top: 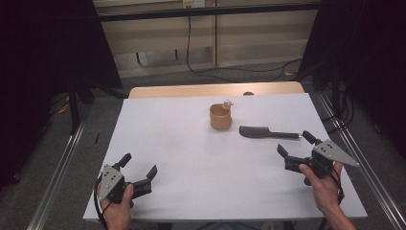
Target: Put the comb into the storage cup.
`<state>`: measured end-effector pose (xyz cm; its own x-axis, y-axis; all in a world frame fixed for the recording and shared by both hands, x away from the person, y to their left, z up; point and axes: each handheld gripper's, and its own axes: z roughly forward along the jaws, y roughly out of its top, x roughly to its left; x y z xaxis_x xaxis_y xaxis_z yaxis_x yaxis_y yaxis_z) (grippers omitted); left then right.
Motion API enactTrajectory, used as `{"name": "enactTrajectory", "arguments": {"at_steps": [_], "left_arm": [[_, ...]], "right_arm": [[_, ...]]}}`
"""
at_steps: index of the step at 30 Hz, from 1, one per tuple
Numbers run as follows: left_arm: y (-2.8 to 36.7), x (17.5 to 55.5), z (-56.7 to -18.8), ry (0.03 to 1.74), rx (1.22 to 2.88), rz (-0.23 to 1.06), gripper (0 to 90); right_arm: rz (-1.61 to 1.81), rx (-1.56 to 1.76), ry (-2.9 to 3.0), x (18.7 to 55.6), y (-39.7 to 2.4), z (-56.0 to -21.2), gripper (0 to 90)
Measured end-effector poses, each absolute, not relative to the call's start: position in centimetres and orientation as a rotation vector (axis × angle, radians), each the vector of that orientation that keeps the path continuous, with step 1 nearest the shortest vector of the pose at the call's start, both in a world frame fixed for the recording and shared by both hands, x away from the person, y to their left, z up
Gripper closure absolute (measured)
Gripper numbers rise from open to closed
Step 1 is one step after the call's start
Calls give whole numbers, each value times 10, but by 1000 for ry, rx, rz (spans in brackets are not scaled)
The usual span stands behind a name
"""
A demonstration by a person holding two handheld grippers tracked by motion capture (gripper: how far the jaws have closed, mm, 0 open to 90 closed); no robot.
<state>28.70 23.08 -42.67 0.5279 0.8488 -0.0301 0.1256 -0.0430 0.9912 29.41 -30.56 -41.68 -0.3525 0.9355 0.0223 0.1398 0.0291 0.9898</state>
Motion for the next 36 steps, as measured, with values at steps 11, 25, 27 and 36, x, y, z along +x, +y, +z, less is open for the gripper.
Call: {"name": "enactTrajectory", "arguments": {"at_steps": [11, 25, 27, 36], "left_arm": [[231, 288, -427, 875, 1530, 732, 21], [231, 289, -428, 878, 1538, 712, 21], [231, 289, -428, 877, 1538, 714, 21], [231, 290, -428, 874, 1535, 710, 21]], "right_arm": [[1381, 1139, 1605, 313, -307, -418, 10], [1365, 1133, 1574, 340, -309, -410, 22], [1349, 1128, 1580, 343, -310, -410, 26], [1333, 1142, 1577, 360, -312, -408, 54]]}}
